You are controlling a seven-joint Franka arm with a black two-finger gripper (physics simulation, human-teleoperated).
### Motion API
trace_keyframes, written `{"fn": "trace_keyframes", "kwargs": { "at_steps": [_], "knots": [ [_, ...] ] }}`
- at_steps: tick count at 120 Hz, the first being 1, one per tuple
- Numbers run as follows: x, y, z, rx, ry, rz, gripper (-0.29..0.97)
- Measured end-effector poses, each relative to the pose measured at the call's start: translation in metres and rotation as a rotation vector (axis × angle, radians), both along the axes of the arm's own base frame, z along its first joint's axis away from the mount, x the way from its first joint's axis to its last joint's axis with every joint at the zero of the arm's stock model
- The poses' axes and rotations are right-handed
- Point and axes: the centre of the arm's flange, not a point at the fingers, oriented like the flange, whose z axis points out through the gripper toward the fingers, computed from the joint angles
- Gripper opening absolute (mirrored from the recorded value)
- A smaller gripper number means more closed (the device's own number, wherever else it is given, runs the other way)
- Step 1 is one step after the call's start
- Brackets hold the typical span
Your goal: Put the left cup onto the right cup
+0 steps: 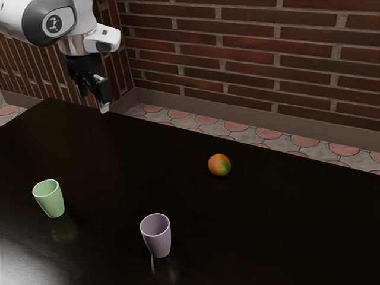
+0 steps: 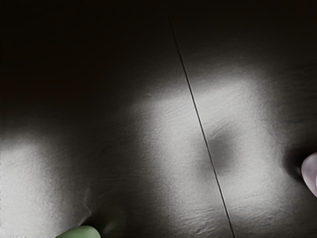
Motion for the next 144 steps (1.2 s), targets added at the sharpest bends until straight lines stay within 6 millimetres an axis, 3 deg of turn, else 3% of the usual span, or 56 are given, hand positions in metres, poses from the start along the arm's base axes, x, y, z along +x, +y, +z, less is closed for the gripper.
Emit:
{"fn": "trace_keyframes", "kwargs": {
  "at_steps": [29, 50, 103, 144],
  "knots": [
    [-0.001, 0.003, -0.015, 0.001, 0.018, 0.006, 0.68],
    [-0.021, 0.013, -0.055, -0.01, 0.09, 0.026, 0.68],
    [-0.051, 0.064, -0.159, -0.109, 0.162, 0.242, 0.68],
    [-0.063, 0.111, -0.214, -0.146, 0.183, 0.42, 0.68]
  ]
}}
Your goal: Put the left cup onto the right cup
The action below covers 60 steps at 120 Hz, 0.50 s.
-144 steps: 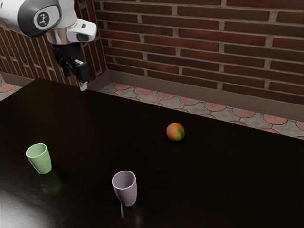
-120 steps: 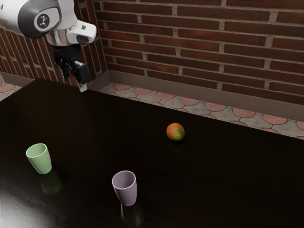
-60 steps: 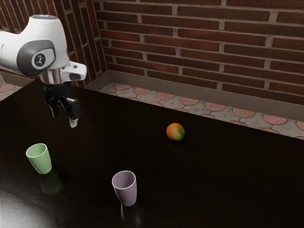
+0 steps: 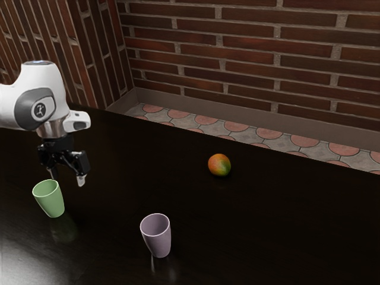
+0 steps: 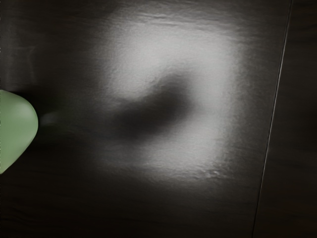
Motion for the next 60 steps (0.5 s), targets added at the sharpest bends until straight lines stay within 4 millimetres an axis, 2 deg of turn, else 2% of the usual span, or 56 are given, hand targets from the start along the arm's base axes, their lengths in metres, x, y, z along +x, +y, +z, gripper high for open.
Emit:
{"fn": "trace_keyframes", "kwargs": {
  "at_steps": [26, 60],
  "knots": [
    [0.002, 0.035, -0.034, -0.001, 0.023, 0.055, 0.68],
    [0.002, 0.064, -0.052, 0.001, 0.008, 0.086, 0.68]
  ]
}}
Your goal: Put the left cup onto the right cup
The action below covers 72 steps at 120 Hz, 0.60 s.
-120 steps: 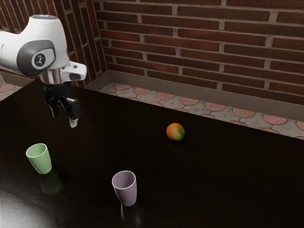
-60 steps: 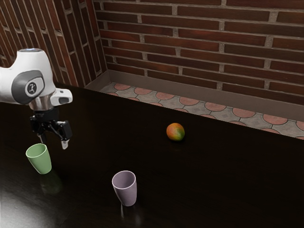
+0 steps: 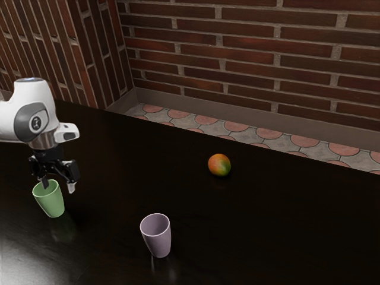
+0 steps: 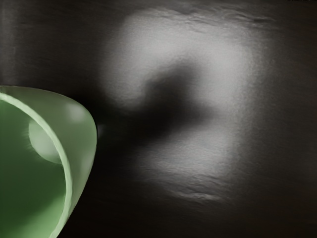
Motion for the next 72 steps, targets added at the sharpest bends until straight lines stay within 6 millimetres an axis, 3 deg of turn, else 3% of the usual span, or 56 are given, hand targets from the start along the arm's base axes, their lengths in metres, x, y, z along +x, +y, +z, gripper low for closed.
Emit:
{"fn": "trace_keyframes", "kwargs": {
  "at_steps": [51, 72],
  "knots": [
    [0.002, 0.028, -0.032, -0.002, -0.006, 0.015, 0.68],
    [0.01, 0.027, -0.044, -0.001, -0.022, 0.003, 0.68]
  ]
}}
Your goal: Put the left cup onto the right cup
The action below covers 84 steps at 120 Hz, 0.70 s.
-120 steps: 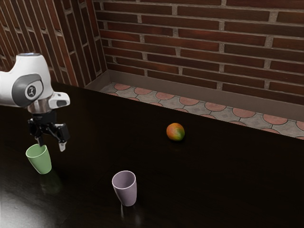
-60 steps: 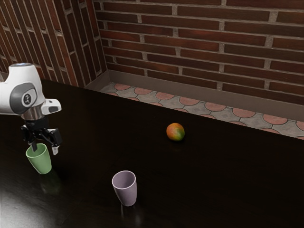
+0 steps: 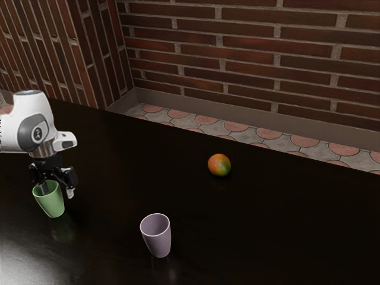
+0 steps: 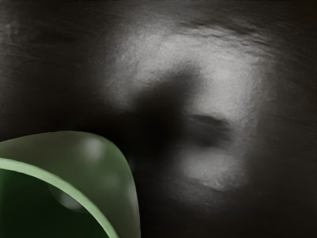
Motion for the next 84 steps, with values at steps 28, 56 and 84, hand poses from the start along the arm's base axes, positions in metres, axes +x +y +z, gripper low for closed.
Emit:
{"fn": "trace_keyframes", "kwargs": {
  "at_steps": [28, 56, 84],
  "knots": [
    [0.009, -0.007, 0.007, 0.021, -0.038, -0.035, 0.25],
    [0.007, -0.001, 0.009, 0.026, -0.043, -0.033, -0.02],
    [0.007, -0.002, 0.012, 0.045, -0.036, -0.055, -0.08]
  ]
}}
